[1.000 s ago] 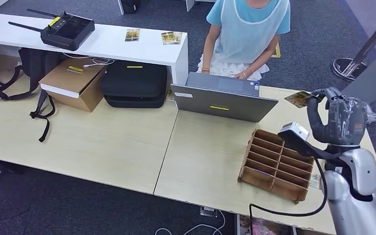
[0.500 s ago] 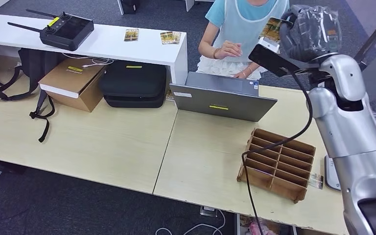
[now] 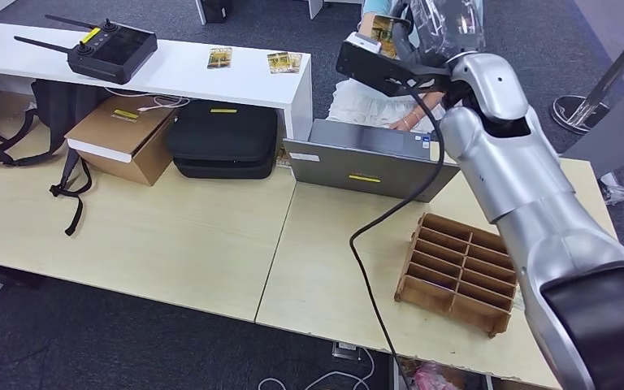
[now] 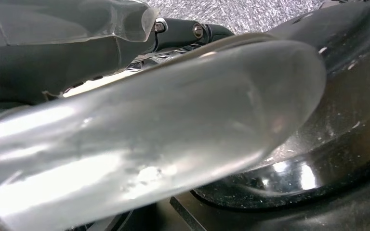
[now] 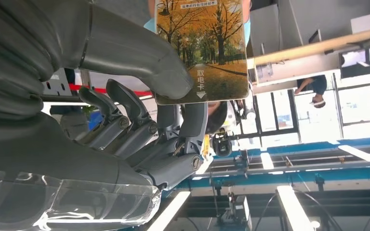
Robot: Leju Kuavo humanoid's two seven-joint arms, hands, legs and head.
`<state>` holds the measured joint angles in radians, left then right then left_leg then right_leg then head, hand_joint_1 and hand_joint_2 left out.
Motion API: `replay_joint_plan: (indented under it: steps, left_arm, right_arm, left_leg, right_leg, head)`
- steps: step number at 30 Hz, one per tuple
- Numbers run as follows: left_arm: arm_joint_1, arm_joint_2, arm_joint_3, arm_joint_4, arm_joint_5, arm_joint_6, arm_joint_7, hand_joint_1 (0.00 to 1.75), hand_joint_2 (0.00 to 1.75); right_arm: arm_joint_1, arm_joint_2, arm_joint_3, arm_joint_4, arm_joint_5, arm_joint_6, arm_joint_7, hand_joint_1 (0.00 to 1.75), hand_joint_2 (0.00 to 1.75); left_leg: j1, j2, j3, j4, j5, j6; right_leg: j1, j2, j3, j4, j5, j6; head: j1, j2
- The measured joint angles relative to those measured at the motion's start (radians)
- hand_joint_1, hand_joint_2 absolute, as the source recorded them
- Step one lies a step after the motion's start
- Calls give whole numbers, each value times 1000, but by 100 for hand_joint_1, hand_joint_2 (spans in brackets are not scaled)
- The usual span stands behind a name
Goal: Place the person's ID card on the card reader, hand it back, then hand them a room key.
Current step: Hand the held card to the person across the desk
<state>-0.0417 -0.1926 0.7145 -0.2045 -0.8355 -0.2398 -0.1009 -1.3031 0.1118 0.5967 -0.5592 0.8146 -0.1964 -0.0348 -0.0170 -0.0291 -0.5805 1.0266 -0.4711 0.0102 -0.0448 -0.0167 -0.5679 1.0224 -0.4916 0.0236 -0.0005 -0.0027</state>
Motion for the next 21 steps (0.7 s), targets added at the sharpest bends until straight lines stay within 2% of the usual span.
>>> replay_joint_plan:
  steps: [8, 9, 10, 12, 13, 14, 16, 17, 20, 21]
  left_arm:
    - [-3, 0, 0, 0, -8, 13, 9, 0, 0]
    - [-3, -5, 0, 1, -10, 73, 9, 0, 0]
    - [-3, -16, 0, 5, -12, 185, 9, 0, 0]
    - [-3, -57, 0, 18, -16, 507, 11, 0, 0]
    - [-4, -78, 0, 25, -18, 638, 13, 0, 0]
    - [-5, -93, 0, 30, -19, 714, 15, 0, 0]
    - [-6, -108, 0, 36, -20, 753, 17, 0, 0]
    - [-7, -112, 0, 37, -20, 752, 18, 0, 0]
    - [-9, -120, 0, 40, -21, 752, 19, 0, 0]
    - [-9, -120, 0, 41, -21, 752, 19, 0, 0]
  right_arm:
    - [-27, 45, 16, 92, 19, -1, 21, 175, 175]
    - [-27, 48, 17, 99, 19, -3, 21, 175, 175]
    - [-28, 51, 18, 106, 20, -4, 21, 175, 175]
    - [-28, 54, 19, 117, 20, -10, 20, 175, 175]
    - [-28, 56, 20, 122, 20, -13, 19, 175, 175]
    - [-28, 57, 21, 126, 21, -15, 18, 174, 175]
    - [-28, 58, 22, 134, 21, -18, 14, 166, 175]
    - [-28, 58, 22, 137, 20, -18, 12, 131, 175]
    - [-27, 60, 24, 144, 19, -19, 3, 9, 175]
    - [-27, 60, 24, 146, 17, -19, 0, 0, 175]
  left_leg:
    - [0, 0, 0, 0, 0, 0]
    - [0, 1, 0, 0, 0, 0]
    - [1, 1, 0, 0, 0, 0]
    - [4, 5, -1, 2, 0, 0]
    - [7, 6, -2, 3, 0, 0]
    - [9, 7, -3, 4, 0, 0]
    - [12, 8, -4, 4, -1, -1]
    - [13, 8, -4, 5, -1, -1]
    - [15, 10, -4, 5, -1, -1]
    - [16, 11, -4, 5, -1, -1]
  right_leg:
    - [0, 0, 0, 0, 0, 0]
    - [0, 0, 0, 0, 0, 0]
    - [0, 0, 0, 0, 0, 0]
    - [3, 2, 0, -1, 1, -1]
    - [6, 3, 0, -3, 2, -1]
    - [8, 3, 0, -4, 3, -2]
    - [11, 4, -1, -6, 5, -2]
    - [12, 4, -1, -6, 5, -2]
    - [14, 6, -1, -6, 6, -3]
    - [15, 6, -1, -6, 6, -3]
  head:
    - [0, 0]
    - [-1, 0]
    - [-1, 0]
    - [-1, 0]
    - [-1, 0]
    - [-1, 0]
    - [-2, 0]
    - [-2, 0]
    - [-2, 0]
    - [-2, 0]
